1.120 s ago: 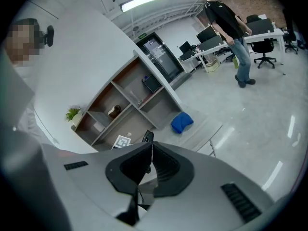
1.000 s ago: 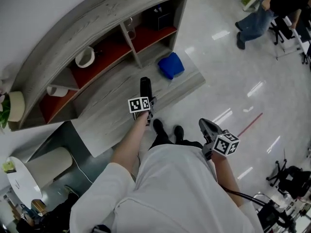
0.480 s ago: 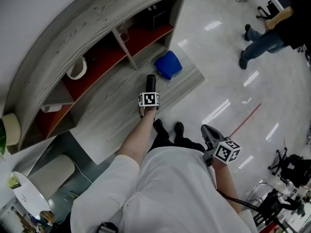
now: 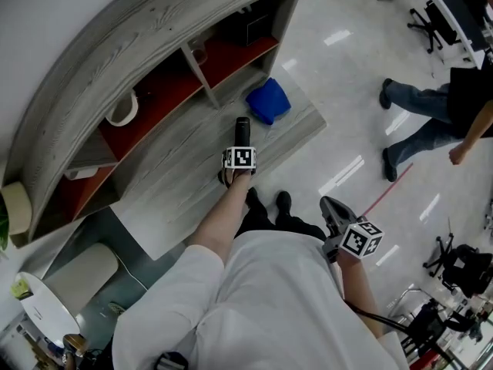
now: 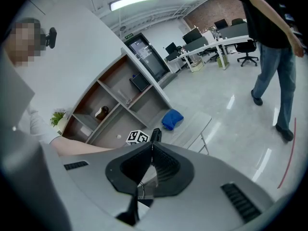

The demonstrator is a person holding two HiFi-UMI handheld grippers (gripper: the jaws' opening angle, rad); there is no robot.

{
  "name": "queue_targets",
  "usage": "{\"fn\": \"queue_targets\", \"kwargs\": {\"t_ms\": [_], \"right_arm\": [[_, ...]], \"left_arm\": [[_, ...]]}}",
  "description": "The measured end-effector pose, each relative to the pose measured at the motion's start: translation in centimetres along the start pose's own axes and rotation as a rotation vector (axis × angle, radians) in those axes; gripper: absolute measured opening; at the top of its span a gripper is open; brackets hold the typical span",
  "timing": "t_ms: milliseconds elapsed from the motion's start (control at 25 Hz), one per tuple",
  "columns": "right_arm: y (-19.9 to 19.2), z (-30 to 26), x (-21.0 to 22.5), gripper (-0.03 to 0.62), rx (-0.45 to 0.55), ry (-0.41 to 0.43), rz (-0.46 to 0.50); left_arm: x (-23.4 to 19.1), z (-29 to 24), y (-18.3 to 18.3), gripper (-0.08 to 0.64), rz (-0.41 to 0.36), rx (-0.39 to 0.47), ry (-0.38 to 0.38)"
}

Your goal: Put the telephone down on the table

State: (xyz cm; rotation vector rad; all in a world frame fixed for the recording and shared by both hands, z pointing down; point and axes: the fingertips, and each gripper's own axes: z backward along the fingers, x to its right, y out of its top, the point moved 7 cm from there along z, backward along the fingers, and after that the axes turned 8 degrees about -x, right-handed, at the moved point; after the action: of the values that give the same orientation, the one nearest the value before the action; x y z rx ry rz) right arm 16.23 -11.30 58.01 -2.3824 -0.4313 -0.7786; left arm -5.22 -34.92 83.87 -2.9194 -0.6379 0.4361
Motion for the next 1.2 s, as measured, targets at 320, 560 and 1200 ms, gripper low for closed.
{"fn": "queue_targets", "kwargs": {"t_ms": [320, 560, 1200], "right_arm": [[-0.3, 0.0, -0.3, 0.018, 0.009, 0.016, 0.014], [-0.8, 0.5, -0.5, 0.018, 0.015, 0.047, 0.040], [-1.8, 4.1, 0.6, 0.018, -0.042, 0.240, 0.222]], "left_arm": [[-0.4, 1.4, -0.6, 0.331, 0.022, 0.076, -0.025], [-0.4, 4.5, -1.0, 0.331, 0.072, 0.180, -0.037], [4.7, 17.9, -13.2, 0.070, 0.296, 0.512, -0.023]]}}
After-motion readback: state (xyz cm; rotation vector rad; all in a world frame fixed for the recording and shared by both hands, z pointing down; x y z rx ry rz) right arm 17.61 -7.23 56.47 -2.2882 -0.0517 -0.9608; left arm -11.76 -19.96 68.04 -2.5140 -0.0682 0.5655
